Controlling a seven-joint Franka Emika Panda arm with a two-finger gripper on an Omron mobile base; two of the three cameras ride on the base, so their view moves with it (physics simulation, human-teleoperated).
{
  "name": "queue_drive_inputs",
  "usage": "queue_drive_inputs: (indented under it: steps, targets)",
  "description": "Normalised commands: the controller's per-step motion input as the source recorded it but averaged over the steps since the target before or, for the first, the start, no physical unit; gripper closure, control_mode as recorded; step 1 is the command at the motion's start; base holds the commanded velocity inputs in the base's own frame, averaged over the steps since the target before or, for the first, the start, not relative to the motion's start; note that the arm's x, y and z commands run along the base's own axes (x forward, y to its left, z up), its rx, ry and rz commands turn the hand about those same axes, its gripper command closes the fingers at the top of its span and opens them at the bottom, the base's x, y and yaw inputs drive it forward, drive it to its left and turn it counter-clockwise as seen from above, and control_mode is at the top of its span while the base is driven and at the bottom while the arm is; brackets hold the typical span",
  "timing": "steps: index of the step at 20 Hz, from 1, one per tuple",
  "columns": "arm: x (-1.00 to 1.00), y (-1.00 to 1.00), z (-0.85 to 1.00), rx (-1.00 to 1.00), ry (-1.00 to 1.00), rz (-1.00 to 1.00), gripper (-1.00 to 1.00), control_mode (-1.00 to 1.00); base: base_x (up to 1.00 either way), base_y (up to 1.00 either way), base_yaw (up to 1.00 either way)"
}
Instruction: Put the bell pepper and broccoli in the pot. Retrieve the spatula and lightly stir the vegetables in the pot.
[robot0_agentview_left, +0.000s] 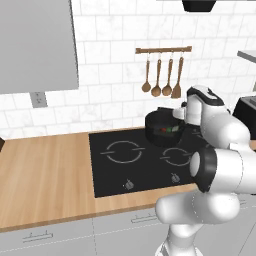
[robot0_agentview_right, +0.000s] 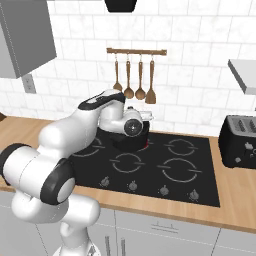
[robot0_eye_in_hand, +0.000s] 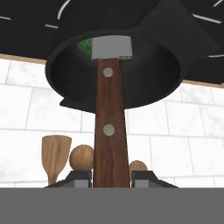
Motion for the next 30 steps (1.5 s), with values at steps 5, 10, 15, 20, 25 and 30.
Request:
queue_drive_inputs:
  steps: [5, 10, 15, 20, 25, 30]
  targets:
    - [0.02, 0.0, -0.44, 0.0, -0.06, -0.01, 1.0, -1.0, 0.0, 0.0, 0.0]
    - [0.03, 0.0, -0.47, 0.01, -0.06, -0.01, 1.0, -1.0, 0.0, 0.0, 0.0]
    - [0.15, 0.0, -0.08, 0.0, -0.1, 0.0, 1.0, -1.0, 0.0, 0.0, 0.0]
    - [0.14, -0.01, 0.0, 0.0, 0.0, 0.0, 1.0, -1.0, 0.0, 0.0, 0.0]
    - [0.04, 0.0, 0.0, 0.0, -0.01, 0.0, 1.0, -1.0, 0.0, 0.0, 0.0]
    - [0.11, 0.0, 0.04, -0.01, -0.08, 0.0, 1.0, -1.0, 0.0, 0.0, 0.0]
